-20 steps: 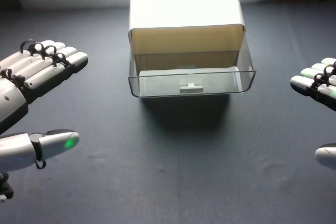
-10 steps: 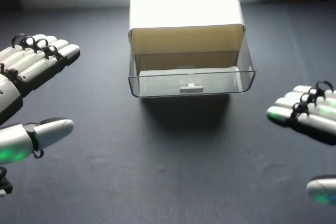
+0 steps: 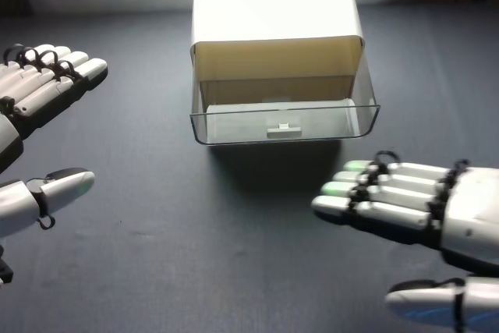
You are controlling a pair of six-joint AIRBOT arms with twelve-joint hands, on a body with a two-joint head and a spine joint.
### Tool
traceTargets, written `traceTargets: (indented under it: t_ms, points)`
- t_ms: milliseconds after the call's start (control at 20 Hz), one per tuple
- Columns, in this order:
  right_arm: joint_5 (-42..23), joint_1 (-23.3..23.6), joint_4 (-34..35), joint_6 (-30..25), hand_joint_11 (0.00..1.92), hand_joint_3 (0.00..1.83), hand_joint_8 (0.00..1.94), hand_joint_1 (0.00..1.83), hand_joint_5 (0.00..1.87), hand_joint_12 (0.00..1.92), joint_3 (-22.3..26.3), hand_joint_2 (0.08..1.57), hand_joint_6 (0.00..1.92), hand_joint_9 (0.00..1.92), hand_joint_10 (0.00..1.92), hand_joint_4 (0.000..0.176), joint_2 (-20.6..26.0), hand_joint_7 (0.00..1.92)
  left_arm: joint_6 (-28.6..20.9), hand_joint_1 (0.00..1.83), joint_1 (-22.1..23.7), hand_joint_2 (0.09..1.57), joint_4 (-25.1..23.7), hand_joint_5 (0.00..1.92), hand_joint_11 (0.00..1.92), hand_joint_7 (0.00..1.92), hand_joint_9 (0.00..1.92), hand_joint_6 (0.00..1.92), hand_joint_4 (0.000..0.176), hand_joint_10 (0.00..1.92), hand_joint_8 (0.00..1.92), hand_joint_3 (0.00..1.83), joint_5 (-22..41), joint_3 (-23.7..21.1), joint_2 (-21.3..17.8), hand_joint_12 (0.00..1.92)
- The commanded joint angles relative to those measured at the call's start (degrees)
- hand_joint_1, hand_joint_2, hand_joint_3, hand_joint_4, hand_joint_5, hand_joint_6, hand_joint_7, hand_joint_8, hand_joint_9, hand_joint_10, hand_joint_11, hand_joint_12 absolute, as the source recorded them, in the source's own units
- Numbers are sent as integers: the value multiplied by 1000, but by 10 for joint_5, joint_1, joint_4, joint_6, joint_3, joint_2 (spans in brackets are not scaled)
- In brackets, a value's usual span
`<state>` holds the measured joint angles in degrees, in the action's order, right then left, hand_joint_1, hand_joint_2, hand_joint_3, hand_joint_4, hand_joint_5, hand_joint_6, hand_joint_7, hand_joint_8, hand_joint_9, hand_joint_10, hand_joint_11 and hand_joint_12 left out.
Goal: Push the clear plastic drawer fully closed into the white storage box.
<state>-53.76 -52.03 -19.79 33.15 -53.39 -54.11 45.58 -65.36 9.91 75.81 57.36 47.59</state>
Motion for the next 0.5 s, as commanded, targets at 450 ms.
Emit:
traceTargets:
  t_ms: [450]
  points:
    - [-50,63,-4,-5,0,0,0,236,0,0,-35,1453,0,0,0,0,-66,0,3,377,-8,1358,27,0,0,0,0,0,21,0,0,4,93,-1,-6,0]
